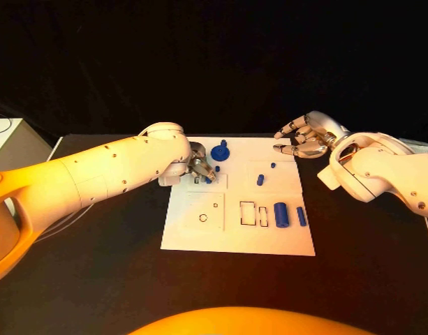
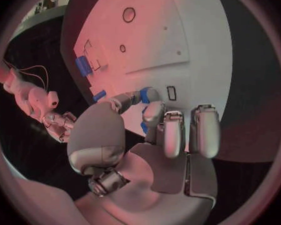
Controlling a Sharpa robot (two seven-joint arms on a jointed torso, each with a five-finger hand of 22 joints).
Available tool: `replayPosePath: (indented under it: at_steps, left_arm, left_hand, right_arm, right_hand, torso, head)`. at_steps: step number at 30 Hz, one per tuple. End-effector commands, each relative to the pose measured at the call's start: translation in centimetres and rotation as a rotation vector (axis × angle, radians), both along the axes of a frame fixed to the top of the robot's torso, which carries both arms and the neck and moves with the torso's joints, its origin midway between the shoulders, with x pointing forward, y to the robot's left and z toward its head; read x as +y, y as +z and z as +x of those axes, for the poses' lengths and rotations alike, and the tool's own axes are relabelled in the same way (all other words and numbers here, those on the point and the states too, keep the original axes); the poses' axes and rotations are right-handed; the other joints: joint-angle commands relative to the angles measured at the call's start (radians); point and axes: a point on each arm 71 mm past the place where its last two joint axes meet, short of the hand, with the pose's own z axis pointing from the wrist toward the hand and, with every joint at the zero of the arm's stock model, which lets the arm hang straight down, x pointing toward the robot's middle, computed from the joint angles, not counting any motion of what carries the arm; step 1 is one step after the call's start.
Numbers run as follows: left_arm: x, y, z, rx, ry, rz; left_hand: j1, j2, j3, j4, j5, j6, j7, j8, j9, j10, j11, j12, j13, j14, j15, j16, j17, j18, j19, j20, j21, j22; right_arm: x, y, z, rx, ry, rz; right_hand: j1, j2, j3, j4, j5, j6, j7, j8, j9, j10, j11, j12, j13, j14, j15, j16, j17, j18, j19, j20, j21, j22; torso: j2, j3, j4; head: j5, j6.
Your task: Assemble the parts on the task board
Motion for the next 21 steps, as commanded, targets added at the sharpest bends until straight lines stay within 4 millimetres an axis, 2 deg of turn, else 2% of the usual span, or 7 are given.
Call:
replayPosePath:
  at_steps: [1, 11, 16, 17, 18, 21]
  left_arm:
    - [-0.04, -0.31, -0.14, 0.003, -0.008, 0.011]
    - [0.21, -0.34, -0.11, -0.001, -0.005, 0.016]
    - [0.3, -0.34, -0.12, -0.003, -0.003, 0.016]
    - [0.33, -0.34, -0.12, -0.004, -0.002, 0.016]
    - [0.36, -0.33, -0.12, -0.005, -0.002, 0.017]
    - [0.47, -0.31, -0.12, -0.01, -0.001, 0.02]
  left_hand:
    - [0.004, -0.002, -0.012, 0.004, -0.006, -0.004, 0.001, -0.006, 0.0, -0.001, 0.007, -0.005, 0.0, 0.105, -0.004, 0.002, 0.262, -0.017, 0.0, -0.005, -0.004, 0.036]
    - [0.004, -0.004, -0.05, 0.029, -0.012, -0.003, 0.001, -0.008, 0.002, -0.002, 0.008, -0.003, 0.001, 0.106, -0.003, 0.003, 0.263, -0.017, 0.0, -0.005, -0.005, 0.035]
    - [0.006, -0.012, -0.099, 0.052, -0.019, 0.0, 0.002, -0.009, 0.004, -0.003, 0.008, -0.002, 0.0, 0.106, -0.003, 0.003, 0.263, -0.017, 0.0, -0.005, -0.006, 0.035]
    - [0.007, -0.013, -0.115, 0.06, -0.033, 0.0, 0.002, -0.01, 0.004, -0.004, 0.008, -0.002, 0.0, 0.105, -0.003, 0.003, 0.263, -0.017, 0.0, -0.005, -0.006, 0.036]
    - [0.019, -0.009, -0.137, 0.073, -0.084, 0.0, 0.002, -0.012, 0.005, -0.005, 0.008, -0.002, 0.0, 0.105, -0.003, 0.003, 0.263, -0.017, 0.0, -0.005, -0.006, 0.036]
    - [0.029, -0.009, -0.161, 0.09, -0.109, 0.0, 0.003, -0.015, 0.006, -0.007, 0.009, -0.003, -0.003, 0.105, -0.002, 0.003, 0.263, -0.017, 0.0, -0.005, -0.007, 0.036]
  right_arm:
    - [0.07, -0.02, -0.05, -0.003, 0.014, -0.005]
    - [0.01, -0.07, -0.06, -0.002, 0.013, -0.006]
    - [-0.01, -0.09, -0.08, -0.001, 0.013, -0.006]
    - [-0.02, -0.09, -0.08, -0.001, 0.013, -0.006]
    - [-0.02, -0.09, -0.09, -0.001, 0.013, -0.006]
    - [-0.06, -0.09, -0.09, -0.001, 0.012, -0.006]
  right_hand:
    - [-0.01, -0.003, 0.002, 0.006, 0.002, -0.01, -0.001, 0.005, 0.0, 0.04, 0.003, -0.006, 0.204, 0.096, 0.004, -0.005, 0.223, 0.002, 0.074, 0.004, -0.005, 0.216]
    - [-0.014, -0.004, 0.001, 0.008, 0.002, -0.01, 0.0, 0.005, 0.0, 0.04, 0.004, -0.007, 0.204, 0.096, 0.005, -0.005, 0.223, 0.002, 0.074, 0.004, -0.005, 0.216]
    - [-0.014, -0.004, 0.001, 0.008, 0.002, -0.01, 0.0, 0.005, 0.0, 0.04, 0.004, -0.007, 0.204, 0.096, 0.005, -0.005, 0.223, 0.002, 0.074, 0.004, -0.005, 0.216]
    - [-0.015, -0.004, 0.001, 0.009, 0.001, -0.011, 0.0, 0.005, 0.0, 0.039, 0.004, -0.008, 0.203, 0.096, 0.005, -0.006, 0.222, 0.002, 0.074, 0.004, -0.006, 0.215]
    - [-0.015, -0.004, 0.001, 0.009, 0.001, -0.011, 0.0, 0.005, 0.0, 0.039, 0.004, -0.008, 0.203, 0.096, 0.005, -0.006, 0.222, 0.002, 0.074, 0.004, -0.006, 0.215]
    - [-0.015, -0.004, 0.001, 0.009, 0.001, -0.011, 0.0, 0.005, 0.0, 0.039, 0.004, -0.008, 0.203, 0.096, 0.005, -0.006, 0.222, 0.002, 0.074, 0.004, -0.006, 0.215]
  torso:
    - [0.0, -0.0003, 0.0003]
    - [0.0, -0.0003, 0.0002]
    - [0.001, -0.0001, 0.0005]
    - [0.001, -0.0004, 0.0005]
    - [0.001, -0.0004, 0.0006]
    - [0.0, -0.0005, 0.0008]
  head:
    - [0.001, 0.001]
    - [0.002, 0.003]
    - [0.002, 0.003]
    - [0.002, 0.003]
    - [0.002, 0.003]
    - [0.001, 0.002]
